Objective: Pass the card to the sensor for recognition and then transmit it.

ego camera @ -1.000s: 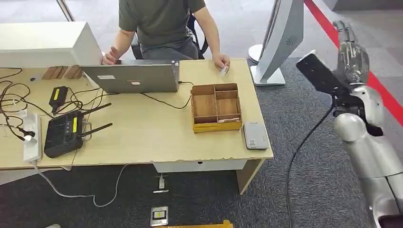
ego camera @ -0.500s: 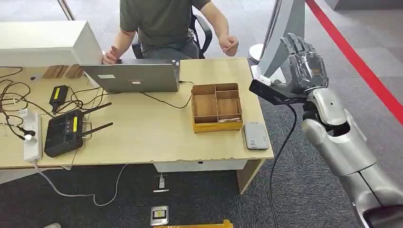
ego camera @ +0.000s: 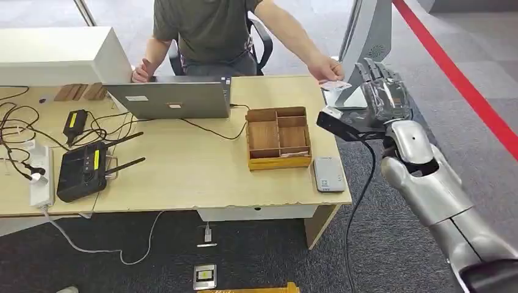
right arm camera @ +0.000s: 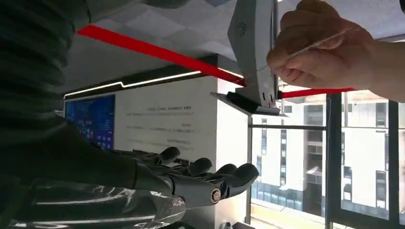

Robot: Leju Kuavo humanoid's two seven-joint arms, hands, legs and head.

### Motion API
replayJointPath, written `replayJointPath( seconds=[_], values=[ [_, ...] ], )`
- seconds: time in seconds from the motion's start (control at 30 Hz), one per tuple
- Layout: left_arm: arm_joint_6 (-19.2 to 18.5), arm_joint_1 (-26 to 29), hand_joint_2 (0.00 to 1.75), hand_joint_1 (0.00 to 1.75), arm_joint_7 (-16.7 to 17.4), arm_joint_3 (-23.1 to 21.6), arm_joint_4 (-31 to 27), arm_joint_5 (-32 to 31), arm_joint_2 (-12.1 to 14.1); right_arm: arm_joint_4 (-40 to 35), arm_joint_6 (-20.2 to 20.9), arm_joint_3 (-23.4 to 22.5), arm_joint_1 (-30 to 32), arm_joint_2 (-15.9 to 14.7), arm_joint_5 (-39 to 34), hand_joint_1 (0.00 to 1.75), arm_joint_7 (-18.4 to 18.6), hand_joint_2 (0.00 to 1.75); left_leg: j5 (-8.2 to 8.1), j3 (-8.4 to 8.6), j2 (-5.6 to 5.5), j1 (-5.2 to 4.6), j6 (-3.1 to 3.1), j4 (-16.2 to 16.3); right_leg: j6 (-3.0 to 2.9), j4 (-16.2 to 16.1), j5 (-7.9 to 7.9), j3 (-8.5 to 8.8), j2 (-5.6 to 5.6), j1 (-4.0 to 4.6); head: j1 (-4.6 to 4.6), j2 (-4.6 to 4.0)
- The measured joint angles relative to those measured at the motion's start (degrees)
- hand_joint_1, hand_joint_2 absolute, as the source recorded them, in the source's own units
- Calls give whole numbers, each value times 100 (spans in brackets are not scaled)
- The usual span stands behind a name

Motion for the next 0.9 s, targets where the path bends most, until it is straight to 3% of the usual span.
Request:
replayJointPath(
  seconds=[0.5,0.53,0.9],
  values=[
    [-28,-10,0,0,101,-55,2,-33,7,485,-227,186,-77,170,48,0,-57,175,0,0,1,0,0,0,0,-1,0,-1,0,0,0,0],
    [-31,-4,0,0,103,-55,2,-33,7,507,-227,203,-77,170,48,175,-57,175,0,0,1,0,0,0,0,-1,0,-1,0,0,0,0],
    [-31,18,0,0,107,-107,2,-52,7,651,-221,245,-26,155,35,175,0,175,0,2,2,0,0,1,0,-1,0,-3,0,0,0,0]
  ],
)
